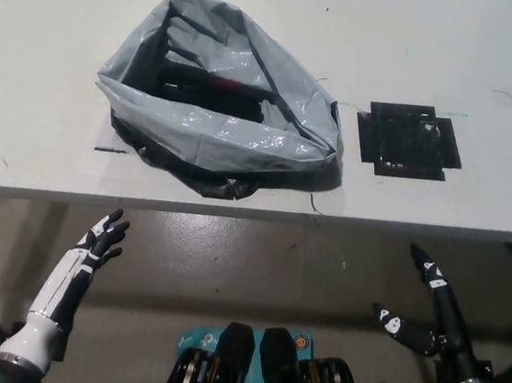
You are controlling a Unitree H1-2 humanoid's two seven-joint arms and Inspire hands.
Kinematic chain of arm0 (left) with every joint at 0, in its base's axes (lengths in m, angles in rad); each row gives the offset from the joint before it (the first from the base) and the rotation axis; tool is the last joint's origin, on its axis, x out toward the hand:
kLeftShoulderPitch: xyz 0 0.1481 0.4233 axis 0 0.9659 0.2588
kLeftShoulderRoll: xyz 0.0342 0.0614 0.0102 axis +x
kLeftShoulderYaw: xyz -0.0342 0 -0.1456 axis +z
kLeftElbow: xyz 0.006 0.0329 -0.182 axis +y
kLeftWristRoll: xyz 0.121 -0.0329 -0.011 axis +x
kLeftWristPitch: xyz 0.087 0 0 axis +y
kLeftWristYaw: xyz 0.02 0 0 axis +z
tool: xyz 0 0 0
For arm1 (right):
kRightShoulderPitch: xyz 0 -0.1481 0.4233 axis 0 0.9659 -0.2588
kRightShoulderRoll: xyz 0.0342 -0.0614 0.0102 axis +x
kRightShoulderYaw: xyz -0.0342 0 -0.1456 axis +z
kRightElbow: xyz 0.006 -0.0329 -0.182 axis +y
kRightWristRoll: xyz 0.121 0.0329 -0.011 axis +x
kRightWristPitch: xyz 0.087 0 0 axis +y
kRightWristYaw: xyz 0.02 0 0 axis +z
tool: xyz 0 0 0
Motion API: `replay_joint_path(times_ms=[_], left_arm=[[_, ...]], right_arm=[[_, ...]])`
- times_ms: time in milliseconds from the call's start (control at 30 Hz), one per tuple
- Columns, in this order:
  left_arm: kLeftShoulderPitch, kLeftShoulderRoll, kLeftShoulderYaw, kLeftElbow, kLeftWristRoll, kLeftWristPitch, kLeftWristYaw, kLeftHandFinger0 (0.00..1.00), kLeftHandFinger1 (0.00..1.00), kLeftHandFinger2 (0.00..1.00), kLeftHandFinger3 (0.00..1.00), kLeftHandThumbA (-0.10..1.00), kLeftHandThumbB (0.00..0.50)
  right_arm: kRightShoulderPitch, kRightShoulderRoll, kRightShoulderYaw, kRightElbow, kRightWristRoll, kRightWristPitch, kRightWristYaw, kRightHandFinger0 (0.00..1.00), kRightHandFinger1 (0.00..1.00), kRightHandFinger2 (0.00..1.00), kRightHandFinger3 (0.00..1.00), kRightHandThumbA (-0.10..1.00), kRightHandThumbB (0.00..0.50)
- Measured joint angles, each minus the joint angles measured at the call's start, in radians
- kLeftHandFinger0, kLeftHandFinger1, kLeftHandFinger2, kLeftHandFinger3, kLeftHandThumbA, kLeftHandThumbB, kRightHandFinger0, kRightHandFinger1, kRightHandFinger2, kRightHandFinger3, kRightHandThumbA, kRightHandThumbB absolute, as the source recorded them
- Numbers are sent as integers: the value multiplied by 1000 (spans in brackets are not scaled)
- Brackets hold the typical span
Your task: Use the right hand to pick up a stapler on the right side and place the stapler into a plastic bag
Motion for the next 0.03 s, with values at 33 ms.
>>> replay_joint_path(times_ms=[33], left_arm=[[0, 0, 0, 0, 0, 0, 0, 1000, 1000, 1000, 1000, 1000, 27]], right_arm=[[0, 0, 0, -1, 0, 0, 0, 1000, 1000, 1000, 1000, 747, 233]])
